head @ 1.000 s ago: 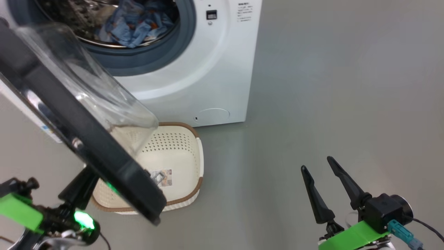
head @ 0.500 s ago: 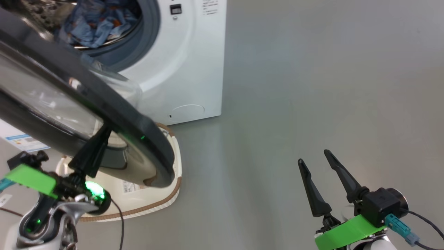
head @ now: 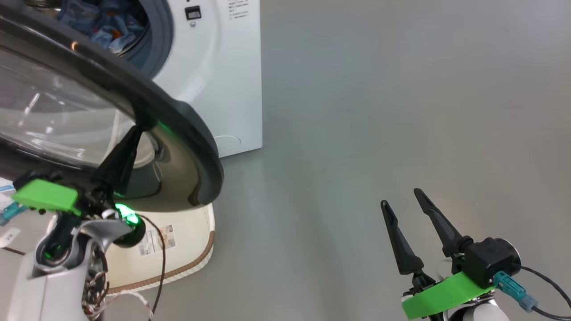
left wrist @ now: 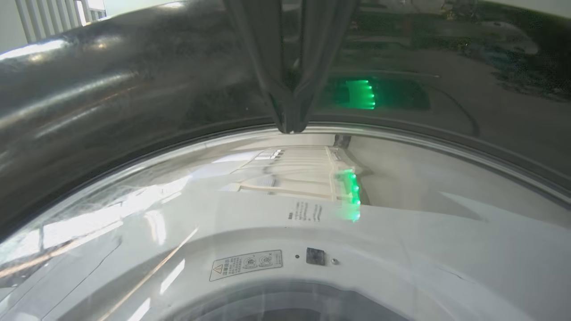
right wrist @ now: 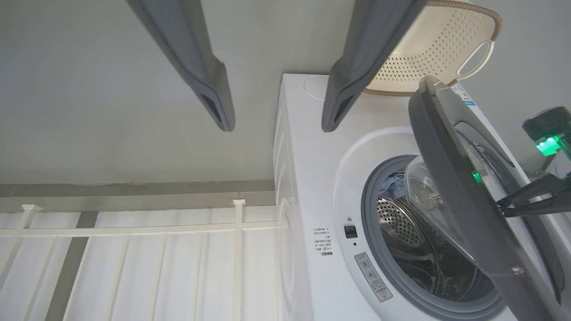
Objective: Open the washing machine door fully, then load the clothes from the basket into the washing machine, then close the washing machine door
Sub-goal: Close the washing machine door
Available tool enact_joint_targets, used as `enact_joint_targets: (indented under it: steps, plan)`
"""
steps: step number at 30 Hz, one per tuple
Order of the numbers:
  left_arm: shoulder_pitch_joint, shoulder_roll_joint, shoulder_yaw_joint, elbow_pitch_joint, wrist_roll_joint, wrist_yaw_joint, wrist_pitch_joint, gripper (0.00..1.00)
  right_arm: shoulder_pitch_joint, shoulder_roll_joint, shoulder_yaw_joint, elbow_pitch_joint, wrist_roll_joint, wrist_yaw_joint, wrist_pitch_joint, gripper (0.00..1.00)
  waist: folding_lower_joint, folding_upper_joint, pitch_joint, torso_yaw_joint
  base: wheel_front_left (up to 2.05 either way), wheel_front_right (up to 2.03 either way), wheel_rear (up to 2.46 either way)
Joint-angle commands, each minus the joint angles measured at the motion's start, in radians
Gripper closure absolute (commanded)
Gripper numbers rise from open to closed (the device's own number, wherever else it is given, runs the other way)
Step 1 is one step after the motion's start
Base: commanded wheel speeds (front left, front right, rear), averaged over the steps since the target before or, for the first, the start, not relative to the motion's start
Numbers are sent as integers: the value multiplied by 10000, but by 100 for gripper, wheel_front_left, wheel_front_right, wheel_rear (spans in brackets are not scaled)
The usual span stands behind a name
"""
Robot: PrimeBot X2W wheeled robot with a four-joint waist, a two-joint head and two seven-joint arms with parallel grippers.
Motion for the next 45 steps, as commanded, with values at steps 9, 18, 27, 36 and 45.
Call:
enact_joint_targets:
  steps: [9,18,27,36,45]
  plan:
    - [-950,-224,227,221,516,-101,-119,100,-376,36,352,-118,159,16,-132,0,0,-1,50,-256,0,0,0]
    - [-190,-323,809,-569,526,-102,107,100,-249,38,240,-57,214,16,-150,0,0,-1,-74,-178,0,0,0]
    - [1733,-416,1679,-2344,303,-103,-153,100,-20,39,82,-35,113,16,-155,0,0,-1,-385,417,0,0,0]
    - [3459,-424,1360,-4121,77,-103,-1028,0,197,39,19,-52,-76,16,-151,0,0,-1,-746,1083,0,0,0]
    - [4436,-425,979,-5803,1454,-103,-2307,0,288,39,-47,-175,-137,16,-49,0,0,-1,-870,1534,0,0,0]
